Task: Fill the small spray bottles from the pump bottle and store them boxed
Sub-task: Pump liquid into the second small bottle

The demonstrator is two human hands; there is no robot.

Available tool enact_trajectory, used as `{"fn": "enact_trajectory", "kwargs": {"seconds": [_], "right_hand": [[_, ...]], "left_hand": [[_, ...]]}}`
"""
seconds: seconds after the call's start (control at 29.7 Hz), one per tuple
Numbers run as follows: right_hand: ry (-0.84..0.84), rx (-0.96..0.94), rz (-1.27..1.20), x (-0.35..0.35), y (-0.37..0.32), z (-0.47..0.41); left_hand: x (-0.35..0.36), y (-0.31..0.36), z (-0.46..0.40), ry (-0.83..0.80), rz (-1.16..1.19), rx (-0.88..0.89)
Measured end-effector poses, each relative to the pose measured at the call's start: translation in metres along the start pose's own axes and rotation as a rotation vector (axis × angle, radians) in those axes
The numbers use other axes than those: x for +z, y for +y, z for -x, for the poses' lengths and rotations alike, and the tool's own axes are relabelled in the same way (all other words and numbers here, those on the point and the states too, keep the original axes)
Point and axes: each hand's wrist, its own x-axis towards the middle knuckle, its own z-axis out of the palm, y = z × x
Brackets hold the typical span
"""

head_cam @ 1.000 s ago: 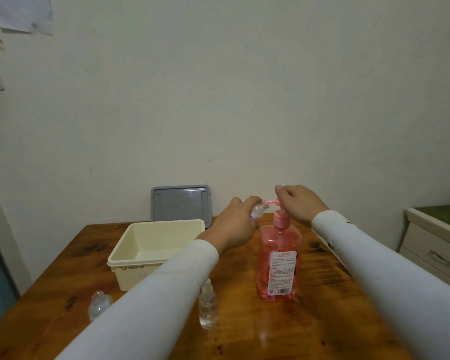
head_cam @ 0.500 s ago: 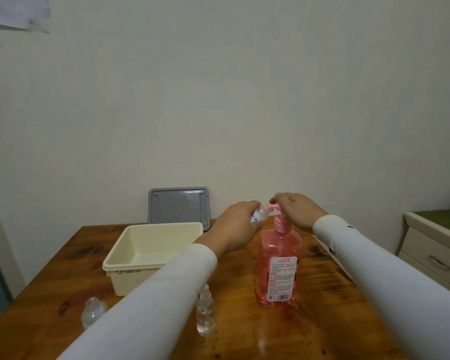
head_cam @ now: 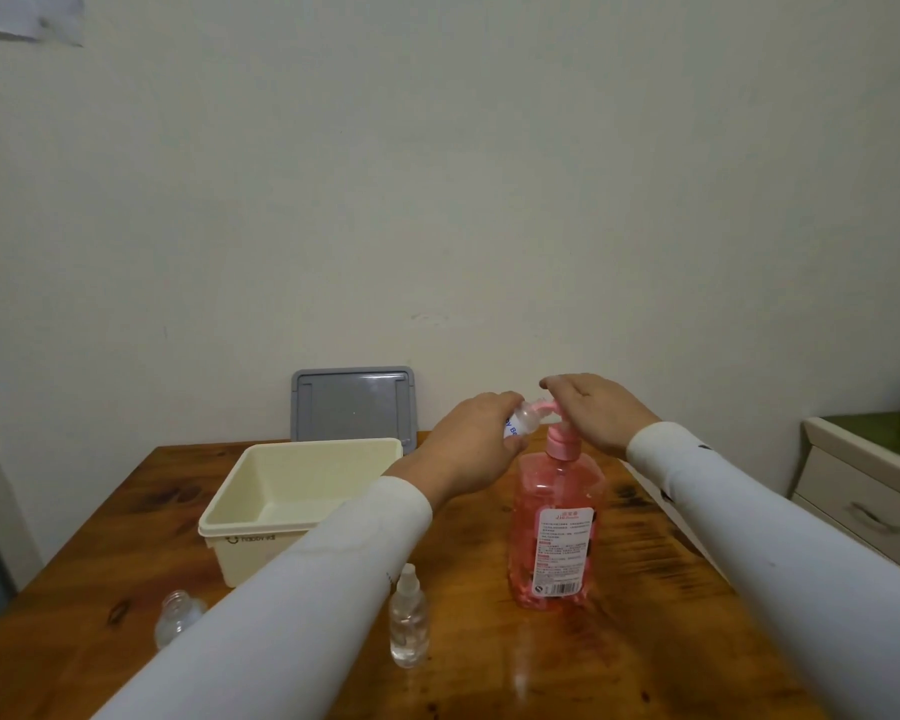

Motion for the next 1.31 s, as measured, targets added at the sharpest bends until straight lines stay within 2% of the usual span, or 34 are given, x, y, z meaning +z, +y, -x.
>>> {"fn": "enact_trajectory", "kwargs": {"seconds": [0.34,0.54,0.71,0.87,1.04,1.21,1.31], "right_hand": [[-0.093,0.006,0.003,0.012,0.007,0.003],[-0.070,-0.015,0.047,0.000,-0.001,0.001],[-0.058,-0.004,-0.048,0.012,0.005,0.002],[-0.091,0.012,0.005,0.012,0.005,0.002],[-0.049,0.018,-0.055,0.004,0.002,-0.002],[-0.042,0.011,-0.143,0.016,0.006,0.004],[-0.058,0.010,-0.116,0.018,0.007,0.005]], "left_hand": [[0.011,-0.006,0.004,-0.050,0.011,-0.017],[0.000,-0.001,0.002,-0.017,0.024,0.004],[0.009,-0.004,0.005,-0.041,0.046,-0.019],[0.010,-0.005,0.007,-0.062,0.040,-0.029],[-0.001,0.001,0.004,-0.032,0.029,0.014],[0.008,-0.005,0.005,-0.059,0.018,0.009],[0.010,-0.006,0.006,-0.078,0.012,0.003]]}}
